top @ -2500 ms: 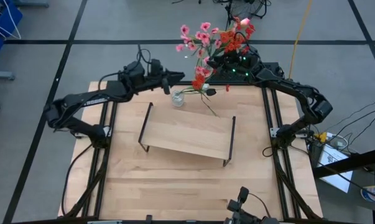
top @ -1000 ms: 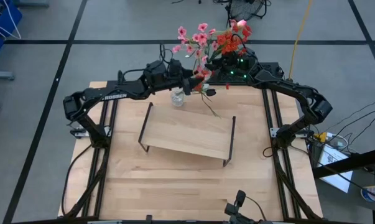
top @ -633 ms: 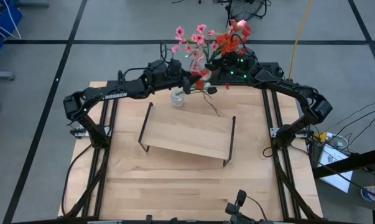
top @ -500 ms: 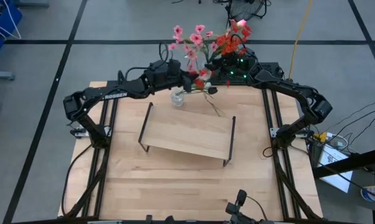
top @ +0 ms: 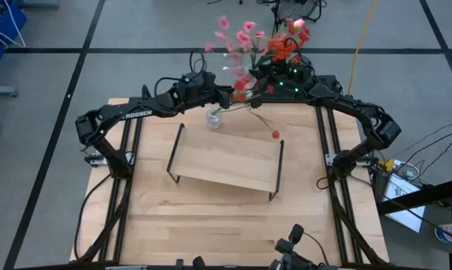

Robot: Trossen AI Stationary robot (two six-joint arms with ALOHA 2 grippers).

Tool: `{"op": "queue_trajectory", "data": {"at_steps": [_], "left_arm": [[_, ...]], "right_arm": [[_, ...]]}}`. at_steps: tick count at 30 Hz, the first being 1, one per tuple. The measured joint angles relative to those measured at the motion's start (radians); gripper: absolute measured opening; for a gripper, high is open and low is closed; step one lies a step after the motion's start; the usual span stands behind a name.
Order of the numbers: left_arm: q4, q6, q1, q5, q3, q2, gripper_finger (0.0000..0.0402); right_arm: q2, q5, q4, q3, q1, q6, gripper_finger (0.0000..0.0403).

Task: Pick and place flowers into a vace then onto a shelf
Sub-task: Put the right transparent flower vase on the shelf

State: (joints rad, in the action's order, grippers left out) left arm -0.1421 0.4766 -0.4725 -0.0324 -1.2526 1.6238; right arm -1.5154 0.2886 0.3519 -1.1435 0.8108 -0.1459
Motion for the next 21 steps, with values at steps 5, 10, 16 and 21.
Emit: {"op": "queue_trajectory", "data": {"at_steps": [5,10,16,21], "left_arm": [[0.050,0.004,-0.002,-0.030,0.000,0.000,0.0104],[0.118,0.023,-0.004,-0.075,0.000,0.000,0.0104],[0.138,0.011,-0.023,-0.066,0.000,-0.002,0.0104],[0.088,-0.061,-0.040,0.193,0.000,-0.003,0.0104]], "right_arm": [[0.000,0.000,-0.006,0.000,0.007,-0.011,0.0131],[0.000,-0.005,-0.006,0.000,0.009,-0.004,0.0131],[0.000,-0.020,-0.006,0.000,0.015,-0.028,0.0131],[0.000,-0.010,-0.006,0.000,0.015,-0.033,0.0131]]}}
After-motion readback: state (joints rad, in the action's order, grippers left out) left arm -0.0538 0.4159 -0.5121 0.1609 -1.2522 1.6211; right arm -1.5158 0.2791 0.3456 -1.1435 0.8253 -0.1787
